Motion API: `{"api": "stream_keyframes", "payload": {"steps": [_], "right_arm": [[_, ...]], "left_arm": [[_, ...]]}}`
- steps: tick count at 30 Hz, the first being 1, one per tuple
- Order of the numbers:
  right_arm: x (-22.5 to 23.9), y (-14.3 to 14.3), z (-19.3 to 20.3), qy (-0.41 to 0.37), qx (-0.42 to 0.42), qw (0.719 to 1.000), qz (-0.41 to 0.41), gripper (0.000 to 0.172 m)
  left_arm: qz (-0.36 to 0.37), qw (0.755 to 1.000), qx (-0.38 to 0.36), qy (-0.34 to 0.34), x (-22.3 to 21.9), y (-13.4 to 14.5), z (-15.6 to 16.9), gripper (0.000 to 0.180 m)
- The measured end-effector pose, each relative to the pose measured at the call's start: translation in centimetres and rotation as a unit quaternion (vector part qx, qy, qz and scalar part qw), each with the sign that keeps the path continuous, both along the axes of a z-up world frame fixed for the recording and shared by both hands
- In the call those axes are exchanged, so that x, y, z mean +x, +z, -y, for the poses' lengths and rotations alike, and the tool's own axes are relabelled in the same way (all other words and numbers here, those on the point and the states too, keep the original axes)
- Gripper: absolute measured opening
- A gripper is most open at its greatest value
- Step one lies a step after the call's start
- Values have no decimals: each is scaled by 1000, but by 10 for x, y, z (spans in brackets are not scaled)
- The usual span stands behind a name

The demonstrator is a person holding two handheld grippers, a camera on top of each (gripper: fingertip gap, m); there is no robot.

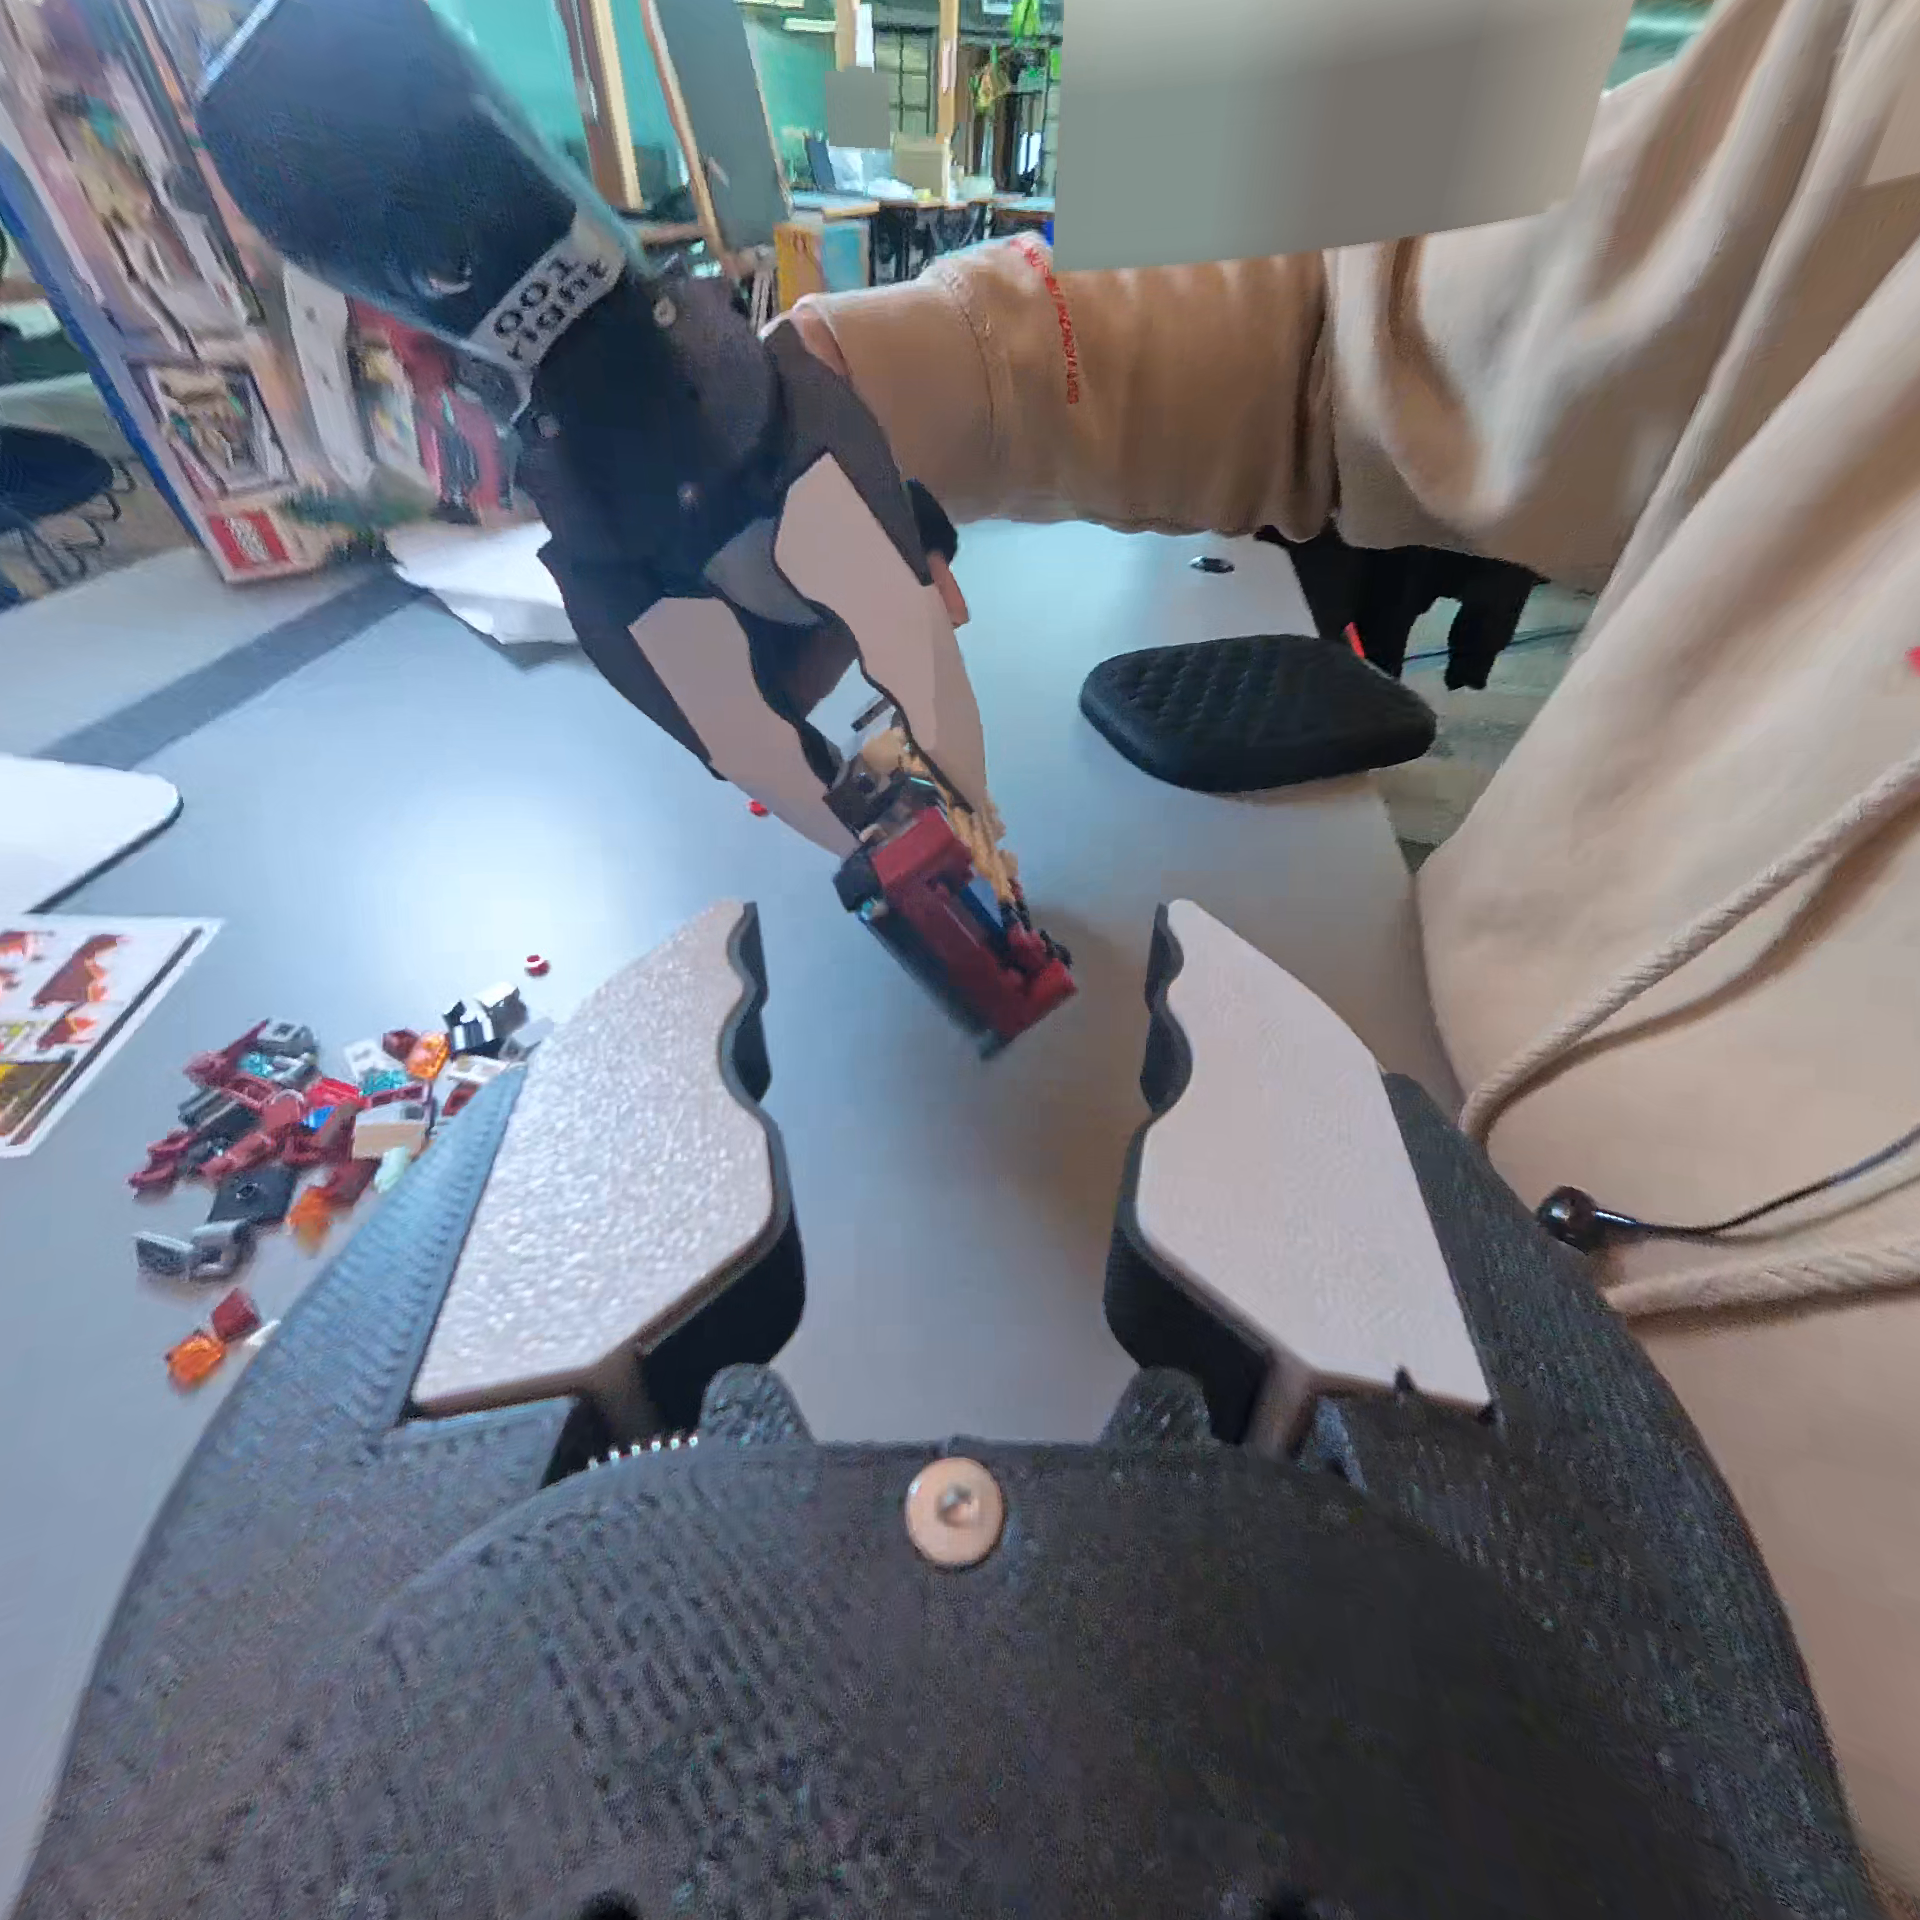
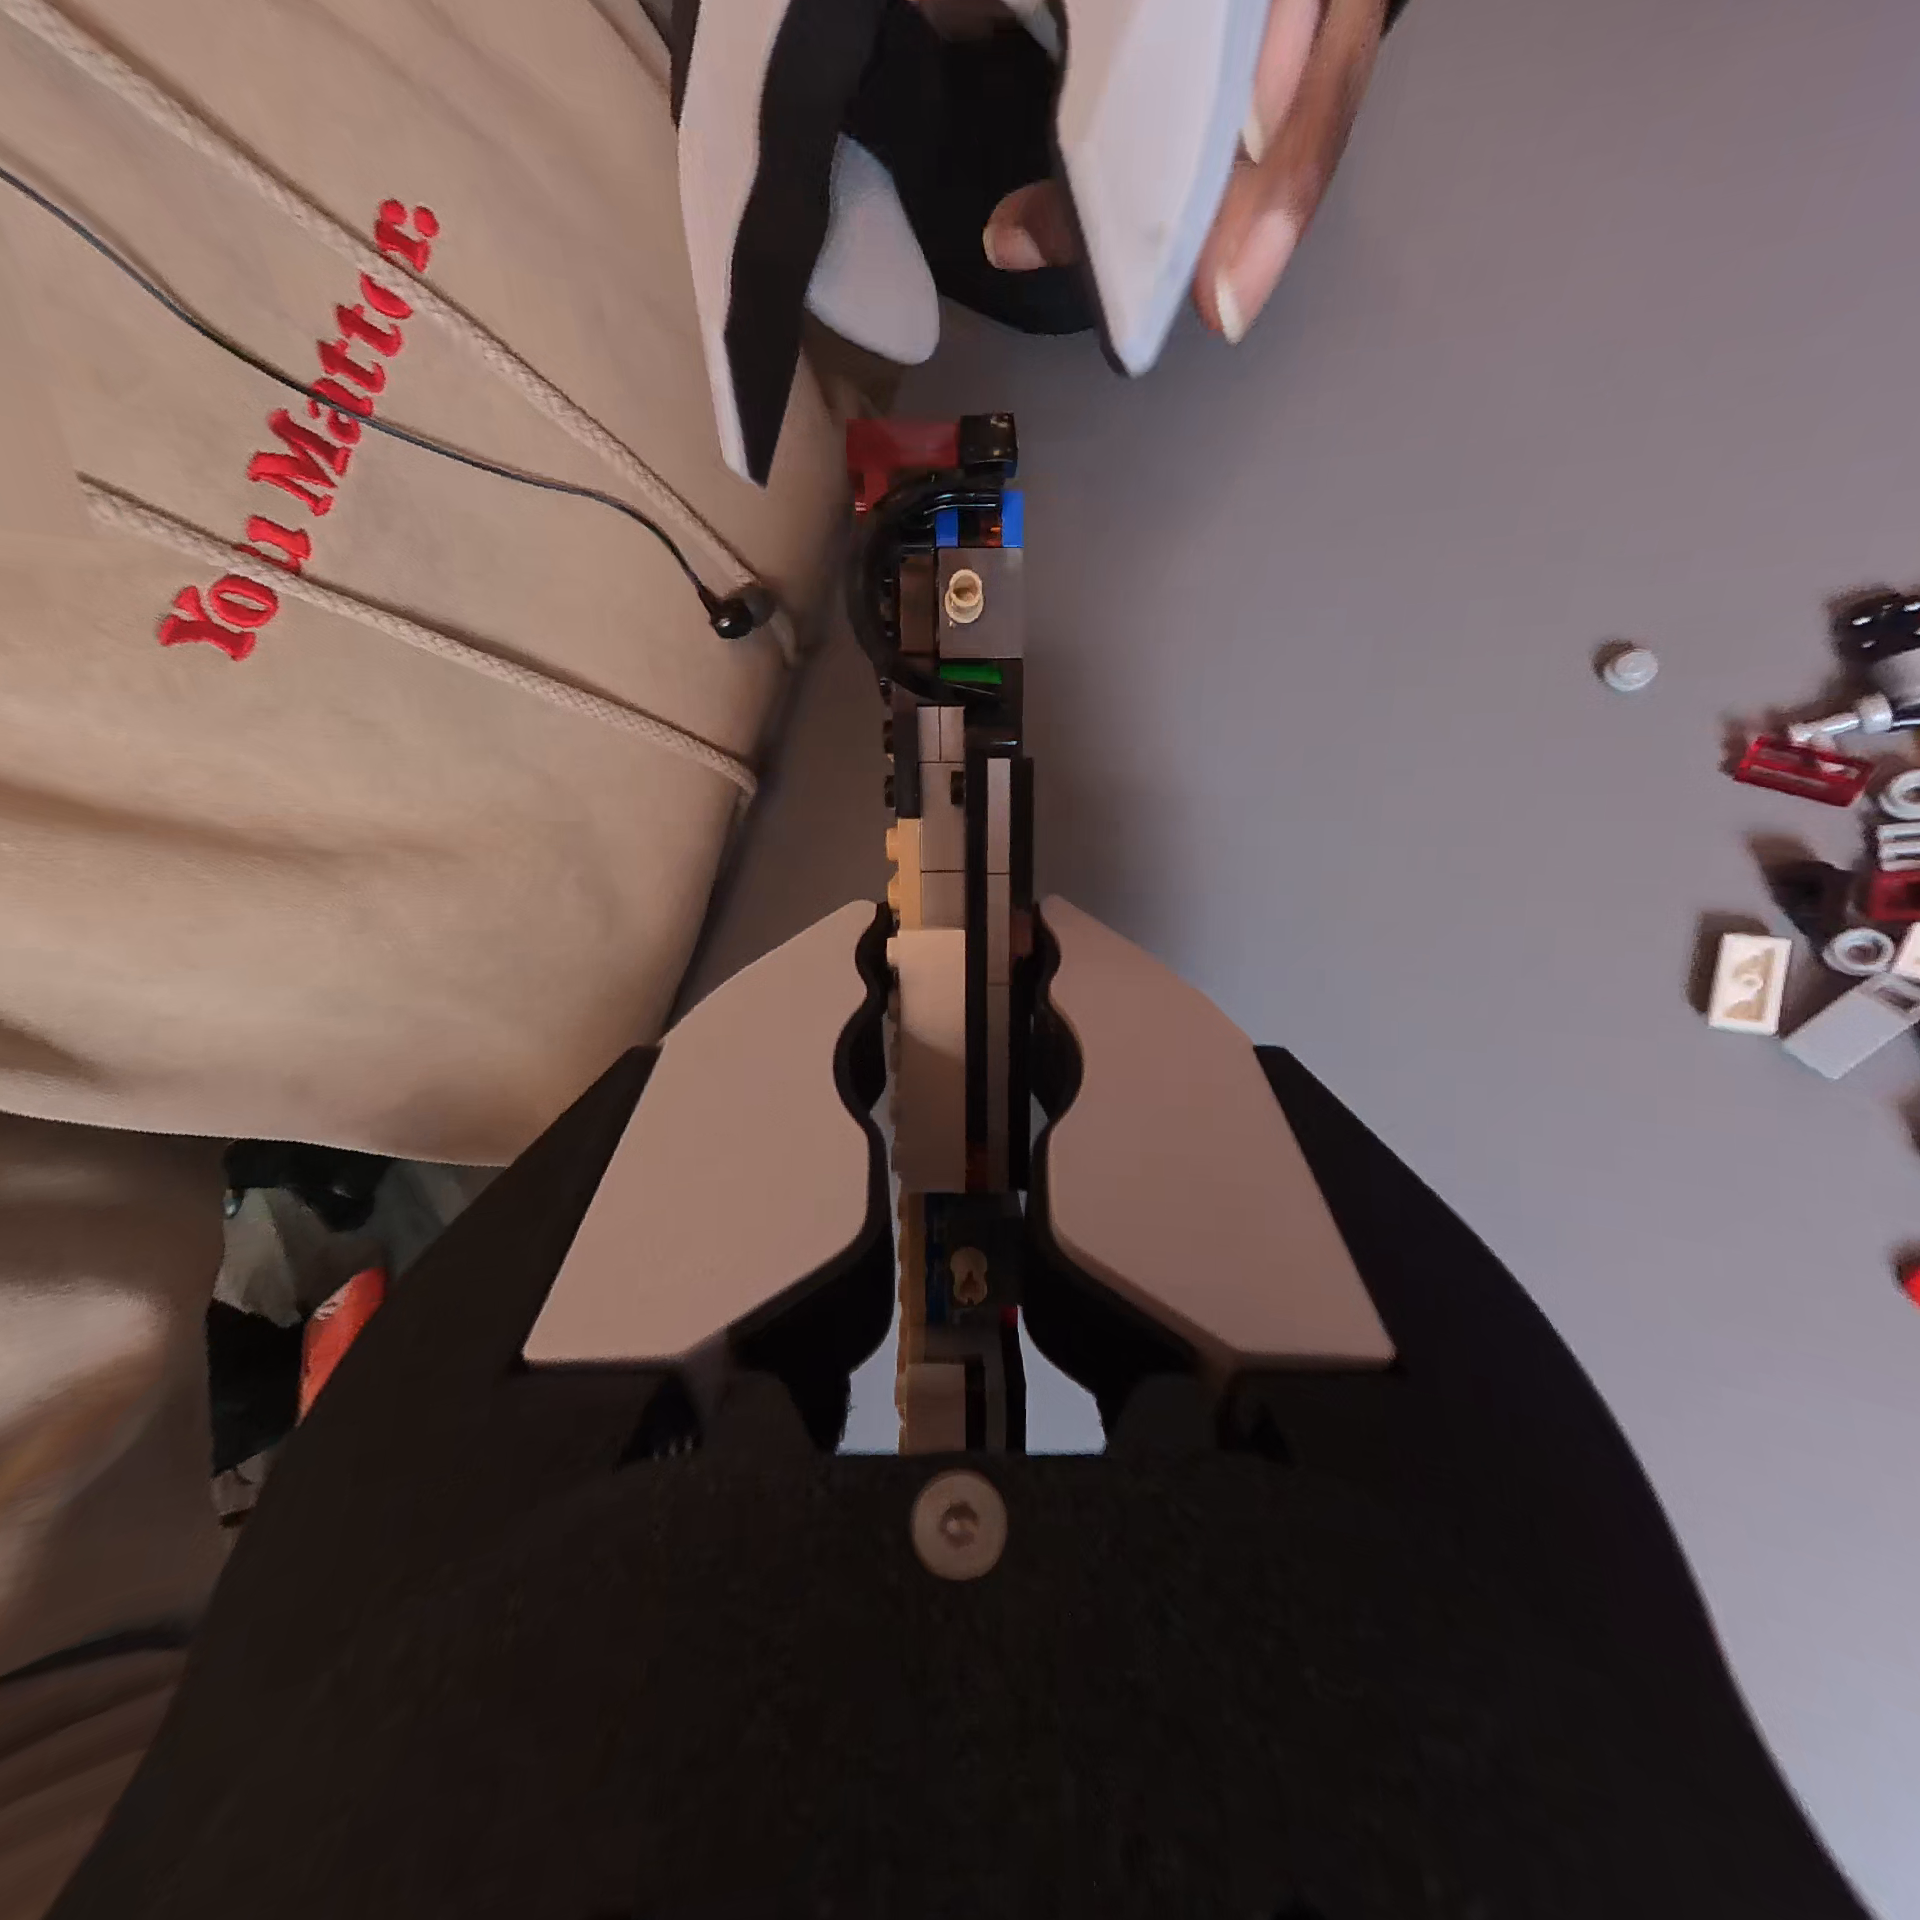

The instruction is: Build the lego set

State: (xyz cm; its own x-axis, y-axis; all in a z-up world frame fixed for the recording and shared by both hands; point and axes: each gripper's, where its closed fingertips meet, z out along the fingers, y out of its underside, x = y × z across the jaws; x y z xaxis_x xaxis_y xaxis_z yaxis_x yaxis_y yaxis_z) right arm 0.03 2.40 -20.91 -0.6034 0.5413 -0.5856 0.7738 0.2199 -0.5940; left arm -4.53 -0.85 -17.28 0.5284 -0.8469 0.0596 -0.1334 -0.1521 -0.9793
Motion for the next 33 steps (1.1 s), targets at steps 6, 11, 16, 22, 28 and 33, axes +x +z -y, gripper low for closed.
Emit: {"api": "stream_keyframes", "payload": {"steps": [6, 11, 16, 22, 28, 33], "right_arm": [[-9, -5, 5, 7, 24, 999, -31, 23], [-6, -8, 3, -8, 66, 997, -35, 23], [-9, -10, 8, -35, 115, 990, -71, 23], [-27, -11, -2, -122, 204, 957, -168, 33], [-35, -4, -11, -196, 438, 818, -317, 62], [-48, -25, -24, -164, 618, 679, -361, 74]], "left_arm": [[24, 993, -116, 24, 6, -31, -10, 58], [24, 994, -110, 14, 16, -28, -8, 33], [25, 995, -98, 23, 11, -31, -5, 22], [24, 994, -96, 47, -1, -33, -9, 22], [77, 982, -157, 72, -12, -37, -19, 22], [116, 969, -207, 76, -16, -43, -24, 22]]}}
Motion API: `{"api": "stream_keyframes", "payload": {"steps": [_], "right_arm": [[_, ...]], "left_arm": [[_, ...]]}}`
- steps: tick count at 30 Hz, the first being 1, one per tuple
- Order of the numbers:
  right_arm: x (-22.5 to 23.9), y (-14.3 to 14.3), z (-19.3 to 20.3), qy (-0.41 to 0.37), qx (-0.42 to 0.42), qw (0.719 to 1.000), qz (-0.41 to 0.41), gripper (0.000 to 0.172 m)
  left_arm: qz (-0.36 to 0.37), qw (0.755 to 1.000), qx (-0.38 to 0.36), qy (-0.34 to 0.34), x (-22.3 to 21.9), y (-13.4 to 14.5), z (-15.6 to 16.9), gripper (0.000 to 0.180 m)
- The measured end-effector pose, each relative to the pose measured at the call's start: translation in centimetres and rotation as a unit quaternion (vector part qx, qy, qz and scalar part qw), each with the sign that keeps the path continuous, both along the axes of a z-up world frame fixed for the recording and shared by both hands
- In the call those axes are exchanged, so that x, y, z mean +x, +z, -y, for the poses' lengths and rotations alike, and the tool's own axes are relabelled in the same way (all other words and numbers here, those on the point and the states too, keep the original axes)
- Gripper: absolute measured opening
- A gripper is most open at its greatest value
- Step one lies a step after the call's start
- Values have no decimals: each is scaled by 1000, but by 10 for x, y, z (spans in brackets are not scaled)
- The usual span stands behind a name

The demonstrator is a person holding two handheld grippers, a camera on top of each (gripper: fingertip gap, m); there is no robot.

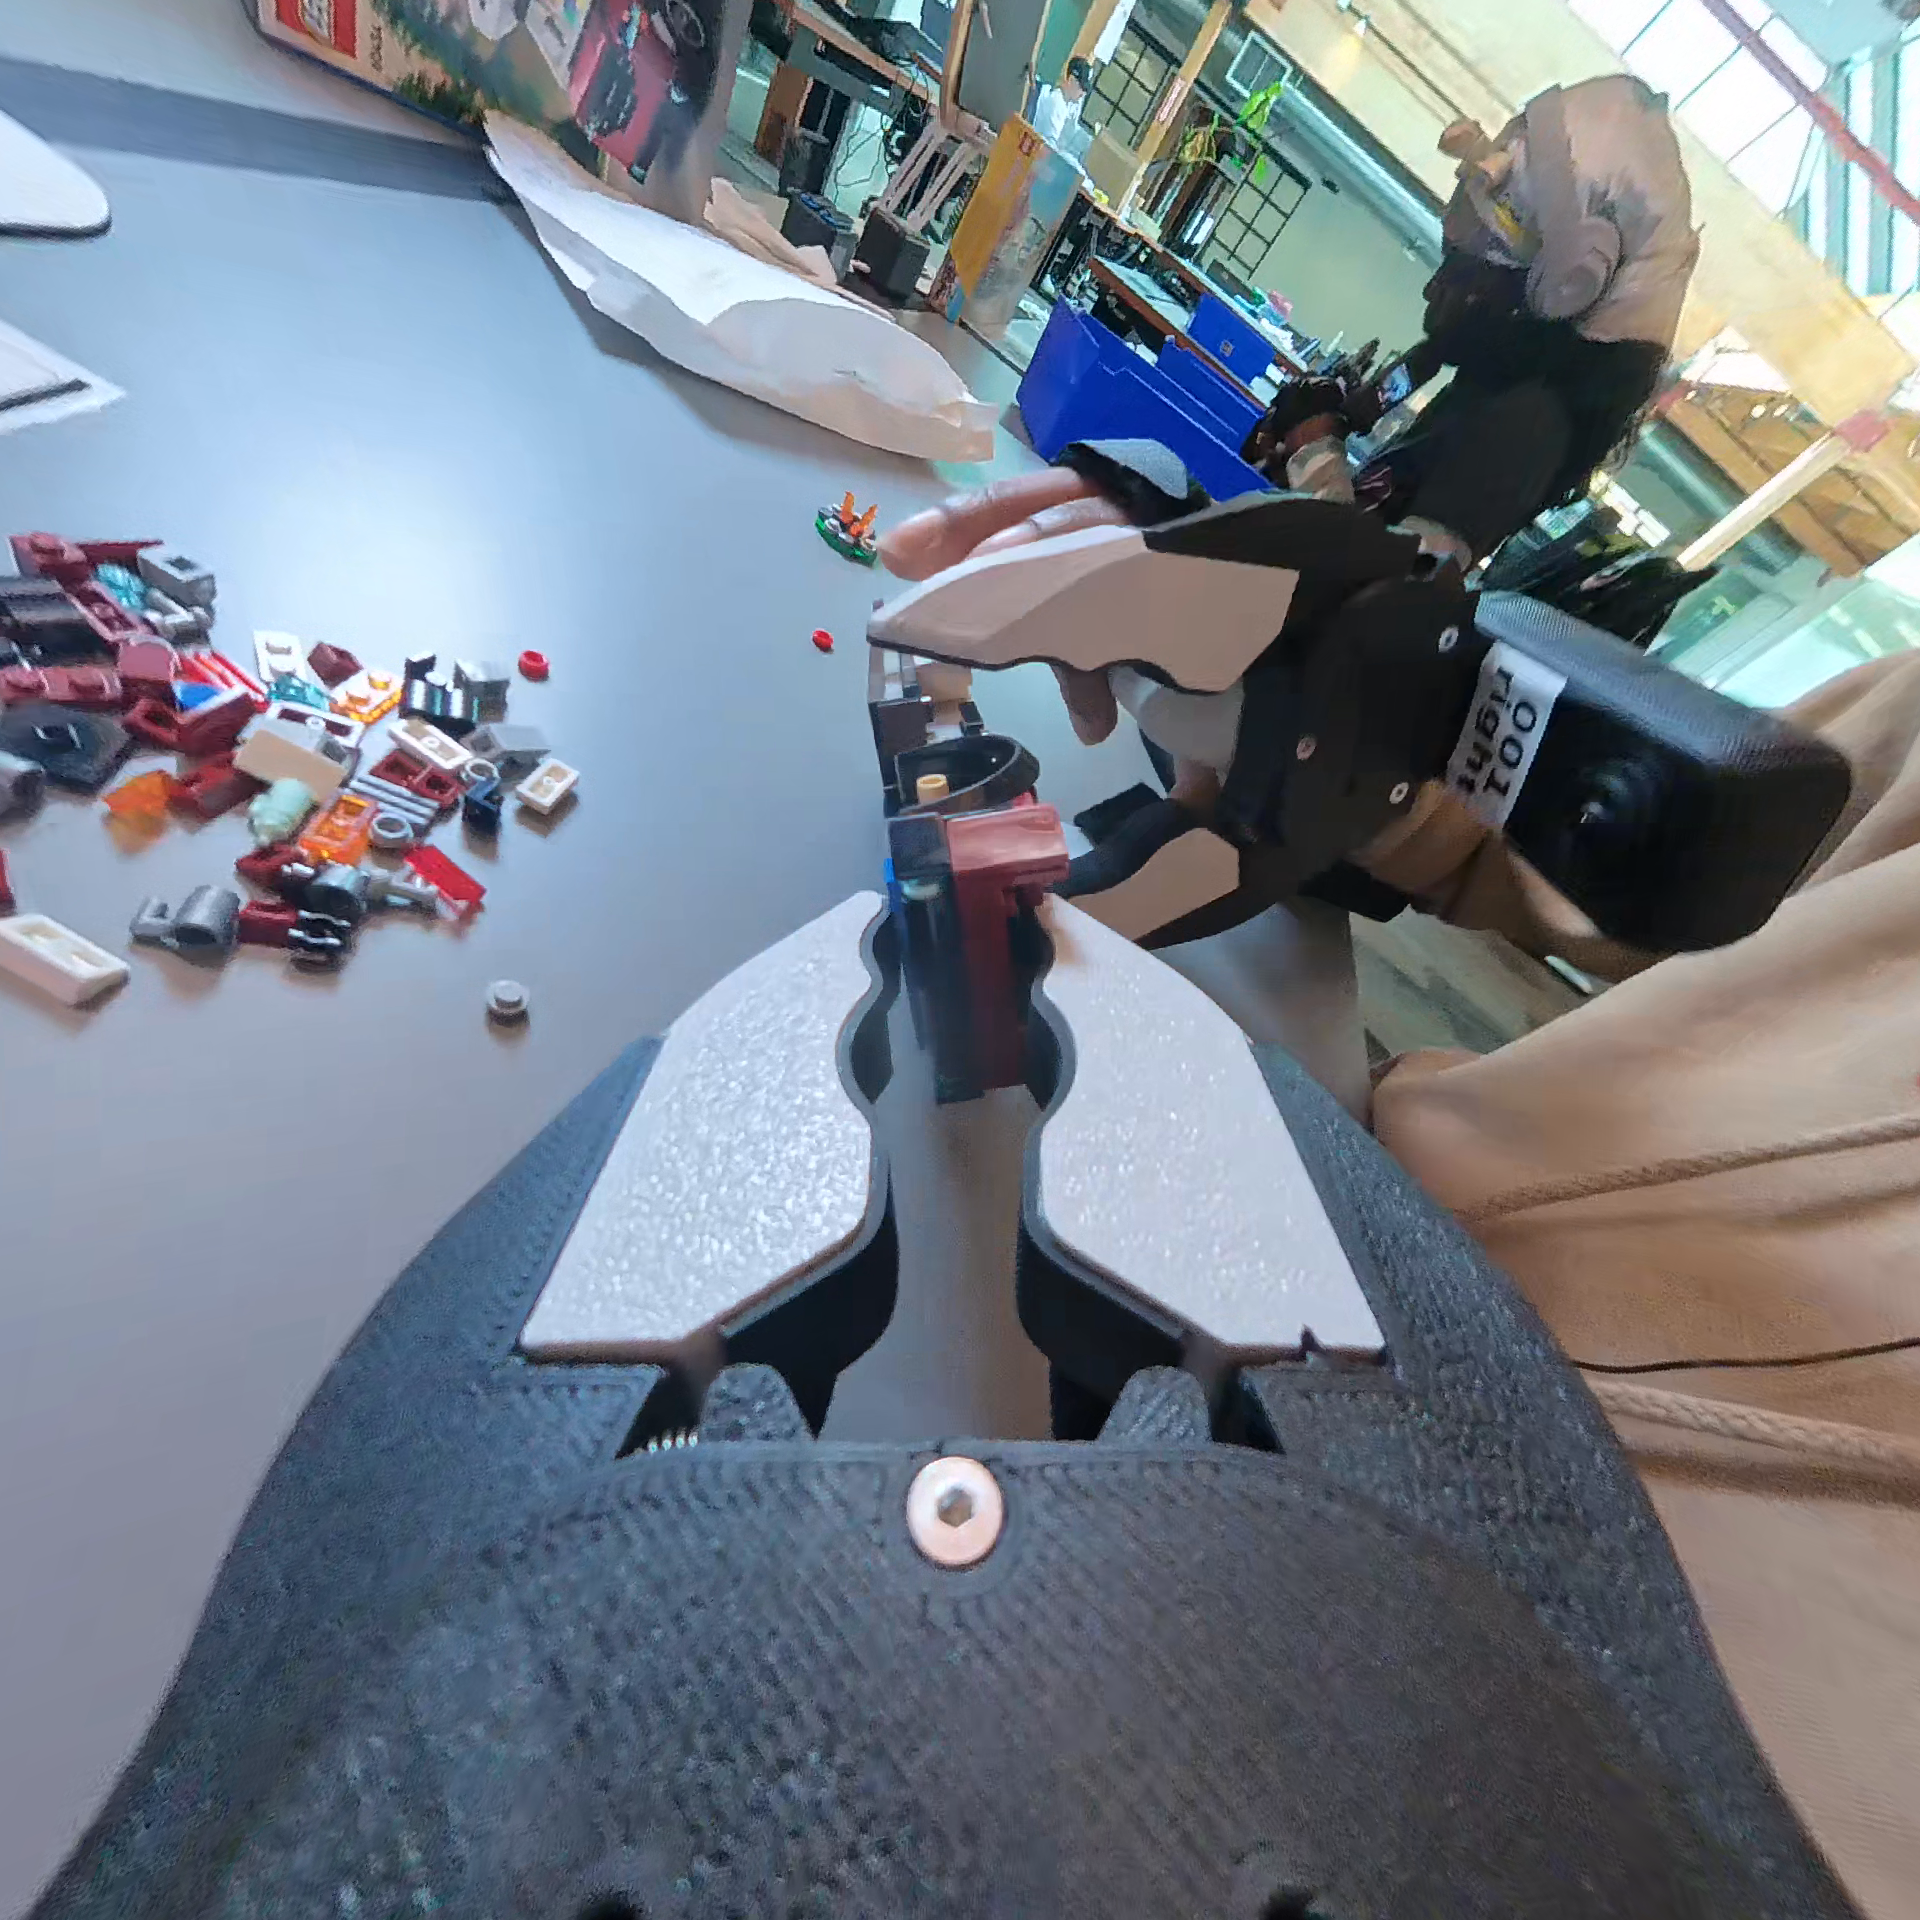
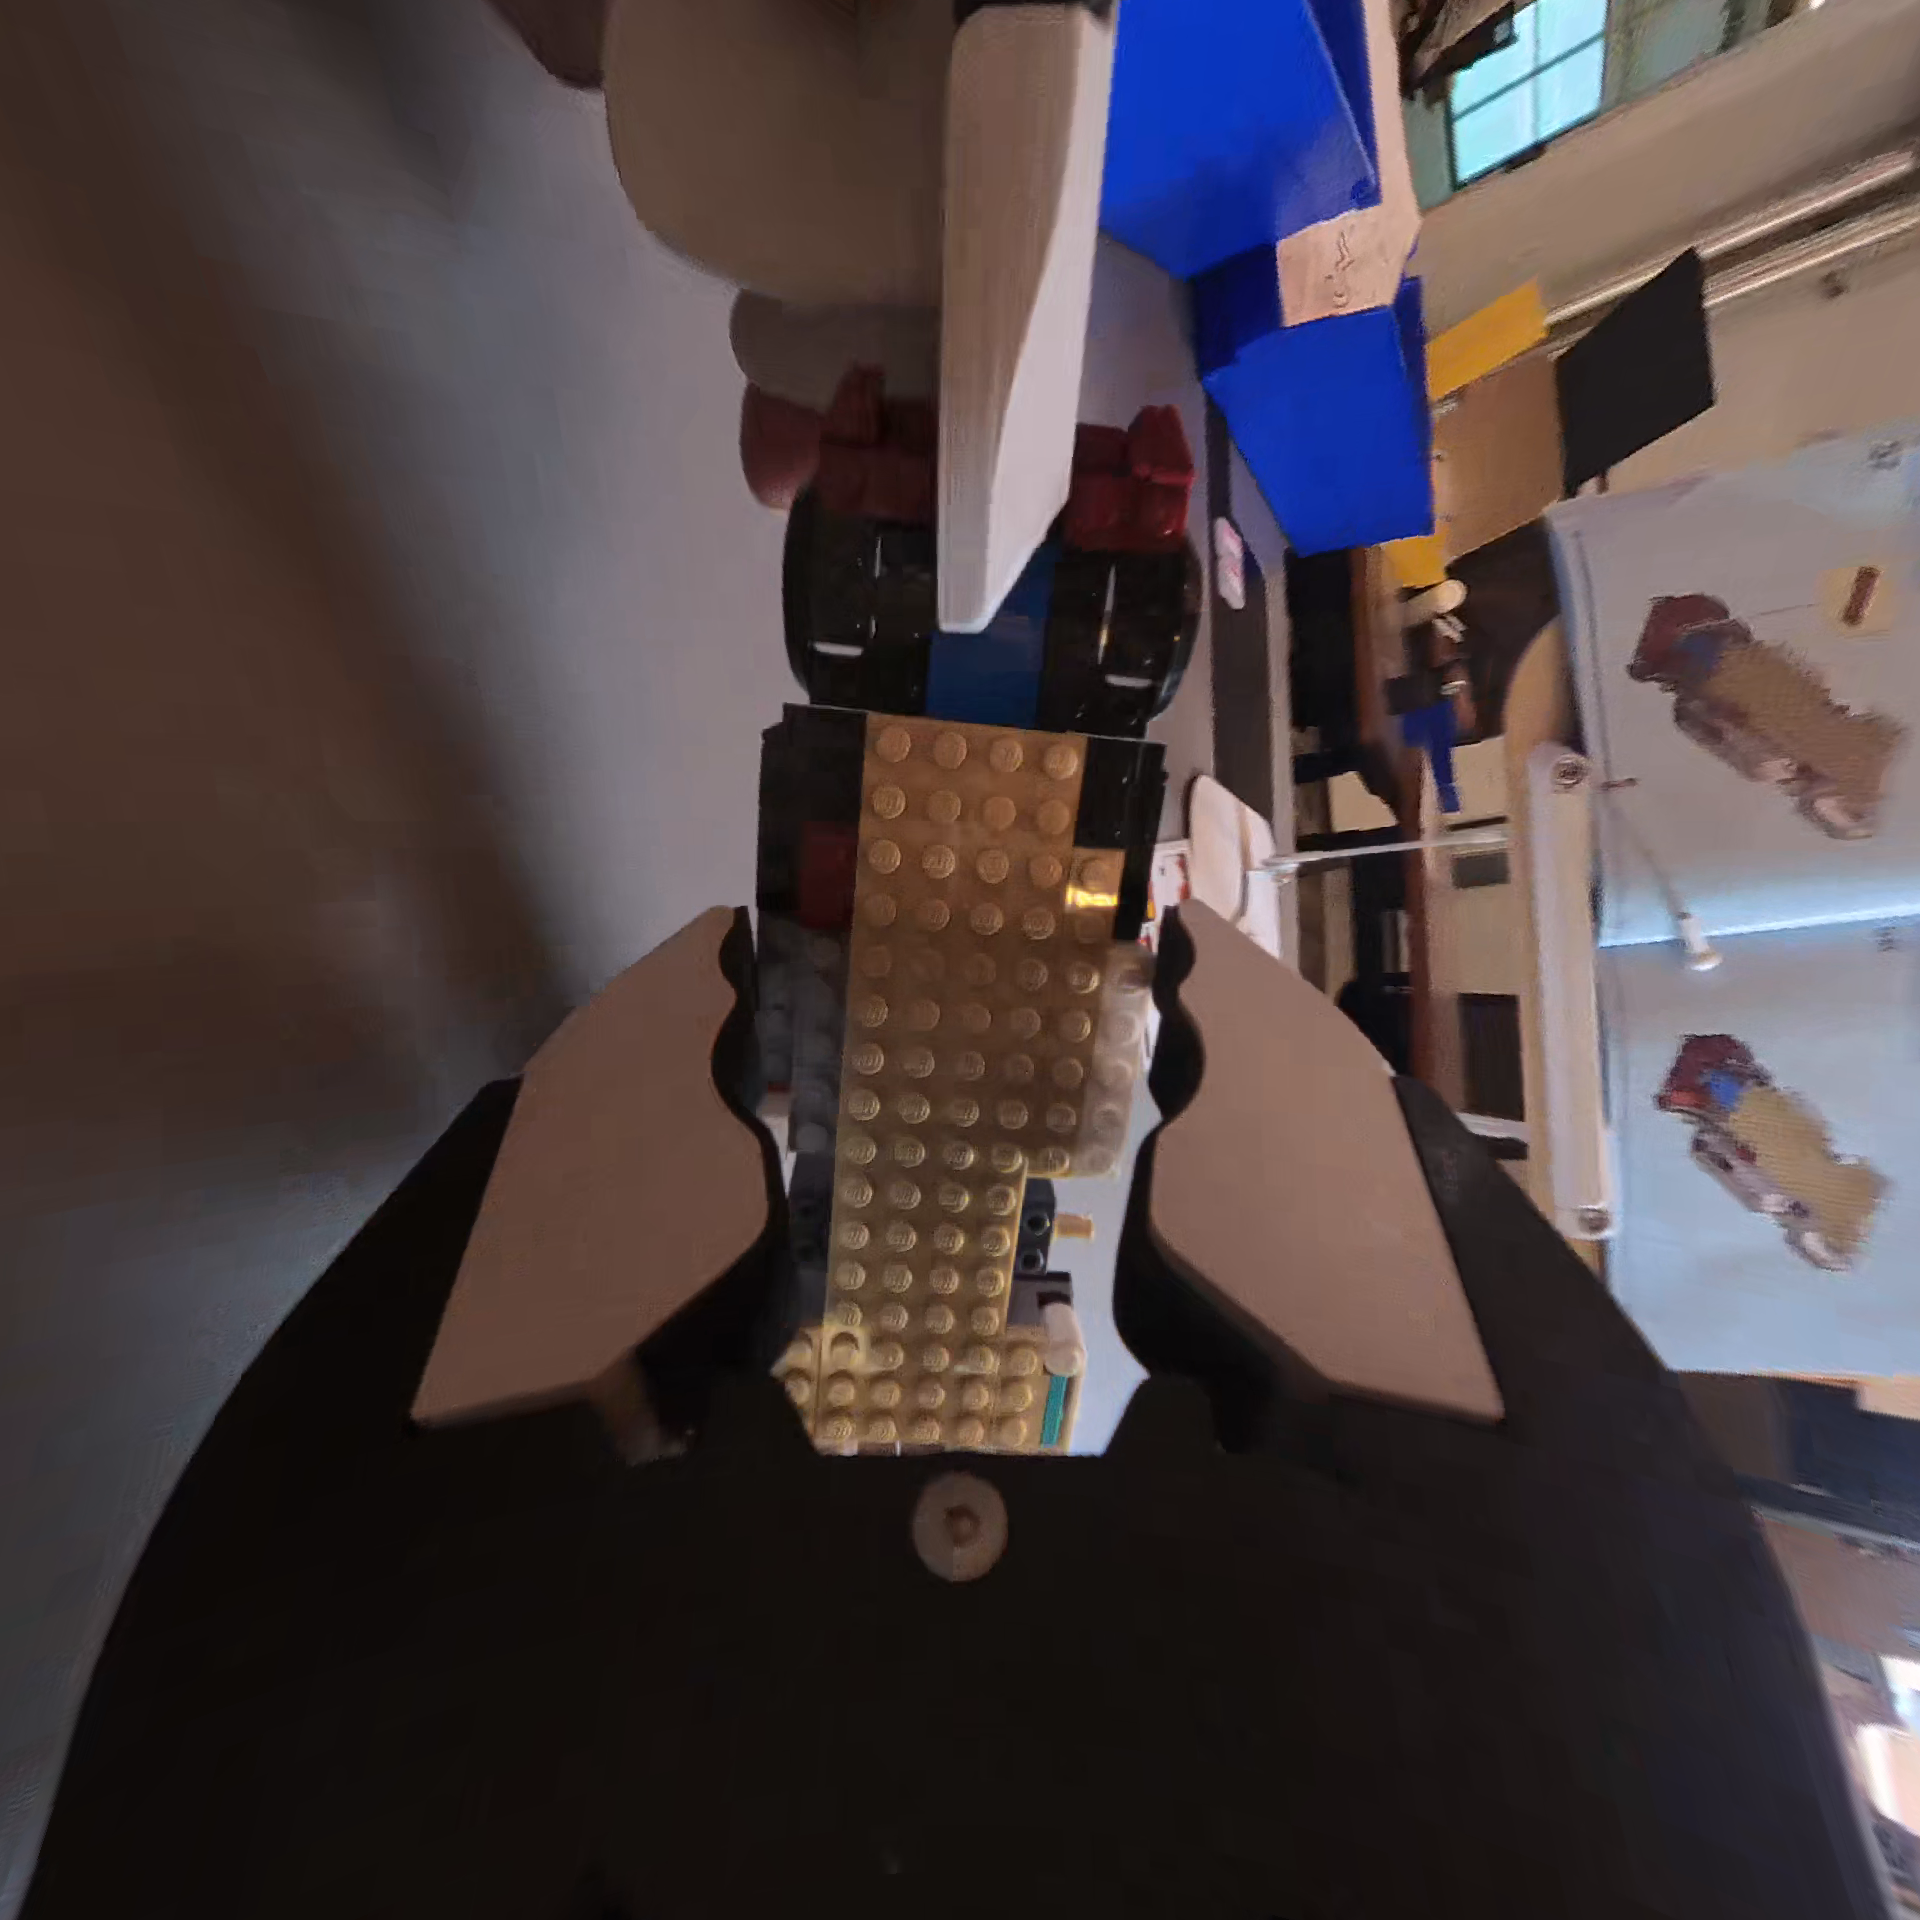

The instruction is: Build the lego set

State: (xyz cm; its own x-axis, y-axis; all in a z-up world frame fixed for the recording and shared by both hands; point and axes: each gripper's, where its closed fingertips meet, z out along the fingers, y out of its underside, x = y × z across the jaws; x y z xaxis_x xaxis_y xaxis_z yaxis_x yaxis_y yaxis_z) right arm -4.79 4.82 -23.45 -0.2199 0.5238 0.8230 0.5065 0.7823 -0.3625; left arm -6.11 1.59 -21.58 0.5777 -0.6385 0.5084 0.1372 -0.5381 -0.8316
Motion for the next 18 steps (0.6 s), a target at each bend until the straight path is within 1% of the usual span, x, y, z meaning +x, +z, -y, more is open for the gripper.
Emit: {"api": "stream_keyframes", "payload": {"steps": [1, 3, 4, 11, 16, 18], "right_arm": [[-1, 0, -1, 1, 2, 1000, -4, 74], [-2, -1, -2, -13, -45, 999, -14, 74], [-2, -1, -2, -12, -55, 998, -15, 75], [-1, -11, -7, -35, -46, 998, 8, 77], [-1, -11, -9, -38, -30, 999, 5, 78], [-1, -9, -9, -39, -33, 999, 5, 83]], "left_arm": [[6, 1000, -7, 2, -1, -1, -1, 22], [2, 1000, -9, 2, -2, -1, -1, 22], [0, 1000, -8, 1, -2, -1, 0, 22], [-3, 1000, -8, -7, 4, -3, 2, 22], [-18, 1000, -1, -13, 5, -5, 3, 22], [-21, 1000, 5, -17, 7, -3, 5, 22]]}}
